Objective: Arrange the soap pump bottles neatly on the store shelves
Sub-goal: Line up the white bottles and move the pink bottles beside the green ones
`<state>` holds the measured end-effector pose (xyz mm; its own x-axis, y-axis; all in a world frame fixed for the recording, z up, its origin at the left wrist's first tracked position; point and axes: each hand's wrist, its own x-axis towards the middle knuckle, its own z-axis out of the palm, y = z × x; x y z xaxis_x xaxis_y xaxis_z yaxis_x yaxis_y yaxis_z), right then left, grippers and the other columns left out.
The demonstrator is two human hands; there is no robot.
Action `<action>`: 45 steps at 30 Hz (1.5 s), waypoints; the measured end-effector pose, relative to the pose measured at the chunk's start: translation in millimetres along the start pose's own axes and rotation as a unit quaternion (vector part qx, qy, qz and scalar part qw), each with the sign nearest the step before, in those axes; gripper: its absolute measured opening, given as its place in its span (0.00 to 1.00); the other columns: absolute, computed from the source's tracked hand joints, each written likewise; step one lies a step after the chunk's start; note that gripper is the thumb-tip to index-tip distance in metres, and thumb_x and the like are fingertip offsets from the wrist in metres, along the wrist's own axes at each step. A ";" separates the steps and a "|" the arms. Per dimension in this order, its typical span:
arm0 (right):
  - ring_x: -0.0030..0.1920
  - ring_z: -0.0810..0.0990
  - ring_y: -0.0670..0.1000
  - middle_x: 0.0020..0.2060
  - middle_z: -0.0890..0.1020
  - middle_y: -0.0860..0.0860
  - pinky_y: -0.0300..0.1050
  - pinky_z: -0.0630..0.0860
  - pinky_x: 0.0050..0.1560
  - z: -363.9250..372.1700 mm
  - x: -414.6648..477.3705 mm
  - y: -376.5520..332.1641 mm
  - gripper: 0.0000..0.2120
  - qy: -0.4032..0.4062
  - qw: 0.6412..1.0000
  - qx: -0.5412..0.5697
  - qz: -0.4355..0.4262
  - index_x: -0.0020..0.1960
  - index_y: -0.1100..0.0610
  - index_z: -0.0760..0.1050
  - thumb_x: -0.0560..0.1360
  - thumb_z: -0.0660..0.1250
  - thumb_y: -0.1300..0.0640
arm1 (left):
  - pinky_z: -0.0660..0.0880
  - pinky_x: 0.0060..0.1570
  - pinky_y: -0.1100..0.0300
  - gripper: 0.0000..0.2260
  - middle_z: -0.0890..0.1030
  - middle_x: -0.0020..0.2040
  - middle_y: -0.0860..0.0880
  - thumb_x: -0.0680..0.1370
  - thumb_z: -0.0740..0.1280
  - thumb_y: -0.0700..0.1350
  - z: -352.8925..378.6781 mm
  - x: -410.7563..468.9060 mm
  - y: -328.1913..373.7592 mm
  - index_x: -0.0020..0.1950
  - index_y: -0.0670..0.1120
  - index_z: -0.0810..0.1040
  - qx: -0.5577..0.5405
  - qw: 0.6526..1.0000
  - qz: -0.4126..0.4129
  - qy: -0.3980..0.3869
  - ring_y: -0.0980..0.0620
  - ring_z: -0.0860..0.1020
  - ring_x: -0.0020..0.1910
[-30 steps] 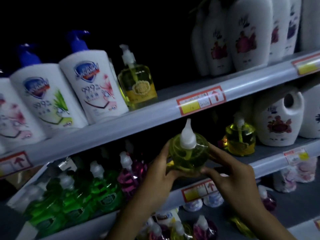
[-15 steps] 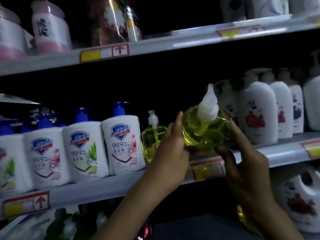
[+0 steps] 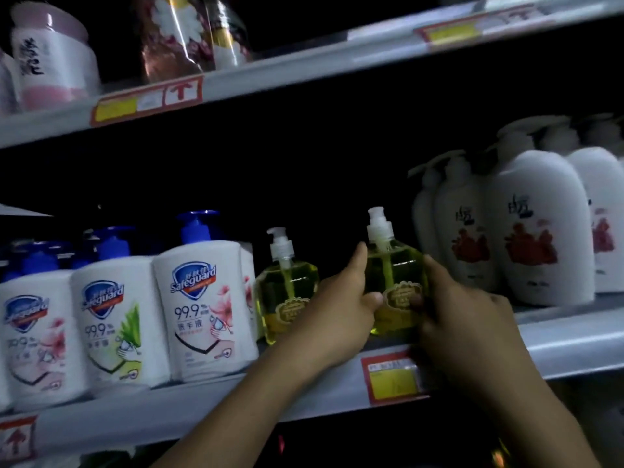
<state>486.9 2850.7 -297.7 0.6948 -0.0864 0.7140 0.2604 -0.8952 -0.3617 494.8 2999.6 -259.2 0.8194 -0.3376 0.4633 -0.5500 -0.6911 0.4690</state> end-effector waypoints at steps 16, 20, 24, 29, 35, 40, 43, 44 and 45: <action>0.56 0.76 0.58 0.63 0.72 0.51 0.61 0.65 0.60 15.3 7.6 -41.7 0.34 -0.006 0.999 0.003 0.038 0.73 0.30 0.43 0.77 0.61 0.47 | 0.68 0.65 0.47 0.30 0.46 0.76 0.46 0.79 0.60 0.57 -28.4 -28.2 -26.6 0.77 0.55 0.49 0.309 0.944 -0.078 0.087 0.36 0.61 0.71; 0.59 0.77 0.57 0.65 0.72 0.49 0.58 0.67 0.59 21.3 9.5 -46.3 0.29 -0.007 1.000 -0.014 0.010 0.73 0.30 0.42 0.78 0.55 0.39 | 0.65 0.67 0.47 0.30 0.44 0.75 0.45 0.80 0.60 0.55 -27.1 -24.6 -29.3 0.77 0.53 0.48 0.303 0.947 -0.081 0.064 0.35 0.60 0.71; 0.61 0.77 0.56 0.67 0.72 0.47 0.58 0.66 0.61 24.7 9.8 -52.1 0.28 -0.022 0.999 -0.025 -0.003 0.73 0.30 0.41 0.79 0.53 0.38 | 0.66 0.65 0.47 0.28 0.48 0.72 0.44 0.80 0.61 0.54 -28.5 -20.4 -31.1 0.76 0.52 0.52 0.307 0.945 -0.089 0.067 0.34 0.62 0.70; 0.62 0.75 0.55 0.69 0.71 0.48 0.60 0.64 0.64 25.4 8.2 -56.0 0.27 -0.041 0.999 -0.025 0.012 0.73 0.30 0.41 0.79 0.51 0.40 | 0.65 0.67 0.46 0.28 0.46 0.73 0.45 0.80 0.60 0.54 -27.4 -18.7 -33.7 0.75 0.52 0.52 0.295 0.949 -0.088 0.061 0.33 0.59 0.71; 0.63 0.72 0.59 0.66 0.73 0.52 0.58 0.64 0.65 27.7 -17.8 -57.8 0.21 0.040 0.995 -0.086 0.013 0.72 0.43 0.63 0.80 0.49 0.44 | 0.72 0.58 0.45 0.25 0.56 0.74 0.43 0.80 0.57 0.50 -18.3 -48.1 -22.7 0.76 0.48 0.56 0.310 0.942 -0.024 0.123 0.38 0.59 0.73; 0.50 0.77 0.60 0.51 0.80 0.56 0.52 0.72 0.45 8.8 -77.7 -32.1 0.11 0.199 0.979 -0.037 -0.038 0.49 0.57 0.78 0.72 0.61 0.54 | 0.74 0.56 0.49 0.21 0.70 0.68 0.44 0.77 0.59 0.43 30.8 -107.5 -4.6 0.71 0.46 0.69 0.221 0.946 0.183 0.147 0.43 0.70 0.66; 0.41 0.77 0.59 0.40 0.78 0.54 0.50 0.70 0.35 1.5 -131.5 5.4 0.05 0.172 0.984 -0.049 0.021 0.42 0.56 0.76 0.70 0.62 0.57 | 0.75 0.54 0.52 0.17 0.73 0.61 0.50 0.78 0.61 0.44 84.0 -131.3 -10.2 0.67 0.48 0.72 0.090 0.978 0.185 0.042 0.49 0.75 0.57; 0.40 0.77 0.60 0.39 0.77 0.54 0.49 0.70 0.34 2.7 -143.4 21.0 0.05 0.122 0.989 -0.051 0.073 0.41 0.56 0.76 0.70 0.62 0.56 | 0.75 0.54 0.53 0.16 0.72 0.60 0.52 0.78 0.61 0.45 101.4 -131.4 -15.5 0.66 0.50 0.72 0.055 0.988 0.147 0.006 0.51 0.74 0.57; 0.40 0.78 0.61 0.38 0.77 0.54 0.48 0.68 0.33 5.7 -149.8 38.0 0.05 0.065 0.988 -0.039 0.136 0.40 0.55 0.75 0.70 0.62 0.55 | 0.74 0.55 0.54 0.15 0.72 0.60 0.53 0.79 0.62 0.45 118.2 -127.3 -21.5 0.66 0.51 0.72 0.022 0.994 0.100 -0.029 0.51 0.74 0.58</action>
<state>396.5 2832.1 -421.8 0.6392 -0.3787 0.6694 0.0198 -0.8620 -0.5066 421.4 2981.9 -417.1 0.7025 -0.5071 0.4993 -0.6968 -0.6326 0.3380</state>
